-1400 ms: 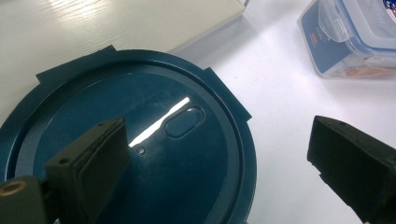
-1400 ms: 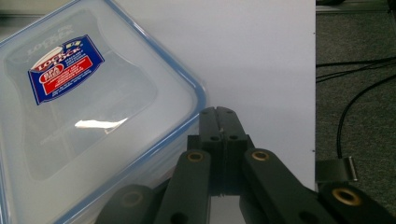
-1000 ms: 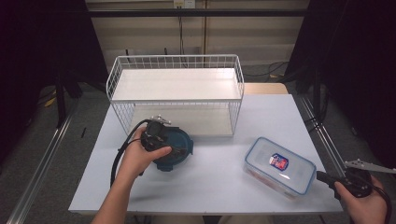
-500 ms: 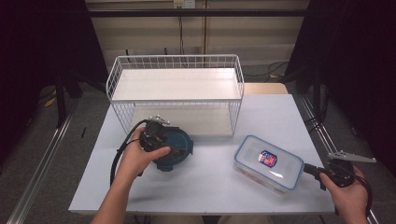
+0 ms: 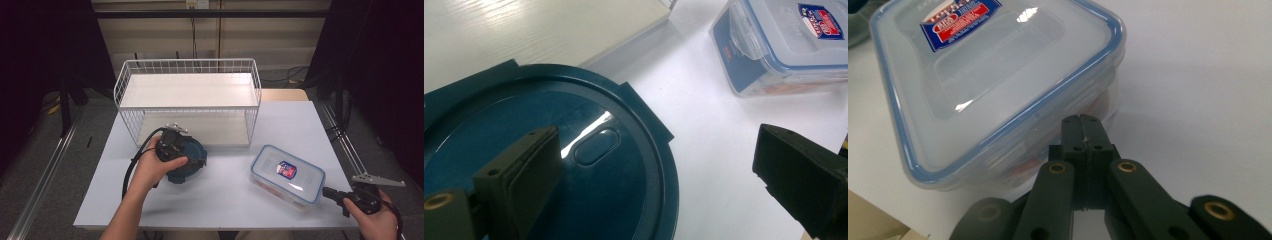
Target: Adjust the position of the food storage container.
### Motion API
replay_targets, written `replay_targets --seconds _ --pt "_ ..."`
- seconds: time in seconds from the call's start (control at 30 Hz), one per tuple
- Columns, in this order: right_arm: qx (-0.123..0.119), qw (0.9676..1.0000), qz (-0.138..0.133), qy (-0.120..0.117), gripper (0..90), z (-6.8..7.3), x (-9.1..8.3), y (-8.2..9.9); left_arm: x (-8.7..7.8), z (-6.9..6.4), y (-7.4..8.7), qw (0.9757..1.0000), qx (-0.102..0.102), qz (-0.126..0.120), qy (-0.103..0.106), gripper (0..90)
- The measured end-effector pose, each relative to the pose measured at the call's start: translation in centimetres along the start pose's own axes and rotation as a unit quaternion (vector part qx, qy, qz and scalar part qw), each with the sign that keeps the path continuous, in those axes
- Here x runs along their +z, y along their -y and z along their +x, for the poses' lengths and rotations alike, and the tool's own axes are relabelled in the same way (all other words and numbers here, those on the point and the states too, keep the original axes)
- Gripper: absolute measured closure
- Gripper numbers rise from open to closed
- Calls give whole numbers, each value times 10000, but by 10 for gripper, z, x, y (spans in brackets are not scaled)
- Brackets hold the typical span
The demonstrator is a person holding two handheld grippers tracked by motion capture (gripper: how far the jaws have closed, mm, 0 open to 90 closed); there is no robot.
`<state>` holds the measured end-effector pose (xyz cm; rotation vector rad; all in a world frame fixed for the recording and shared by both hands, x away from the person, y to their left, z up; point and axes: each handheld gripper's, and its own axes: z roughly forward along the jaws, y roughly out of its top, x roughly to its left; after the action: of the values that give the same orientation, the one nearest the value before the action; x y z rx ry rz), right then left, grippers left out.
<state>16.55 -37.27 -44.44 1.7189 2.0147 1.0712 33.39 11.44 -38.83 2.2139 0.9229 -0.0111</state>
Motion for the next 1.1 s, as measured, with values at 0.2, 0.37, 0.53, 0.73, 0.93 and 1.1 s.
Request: replay_targets --seconds 0.2,0.37,0.53,0.73,0.93,1.1 --pt "20 10000 25 40 900 -3 10 -5 -2 0 1 10000 -26 -41 20 56" --pt "45 10000 -7 20 900 -5 22 -16 -2 0 3 10000 -44 -35 23 57" --pt "65 9999 -53 60 900 -6 37 -29 -1 -1 4 10000 -71 -36 -9 56" --pt "111 9998 -119 151 900 -10 54 -46 2 -2 5 9999 -124 -56 65 56" --pt "107 9997 -219 22 900 -4 69 -57 8 -7 4 9994 -216 -167 210 56" --pt "106 9997 -209 -39 900 1 77 -63 11 -11 4 9990 -266 -223 266 56"
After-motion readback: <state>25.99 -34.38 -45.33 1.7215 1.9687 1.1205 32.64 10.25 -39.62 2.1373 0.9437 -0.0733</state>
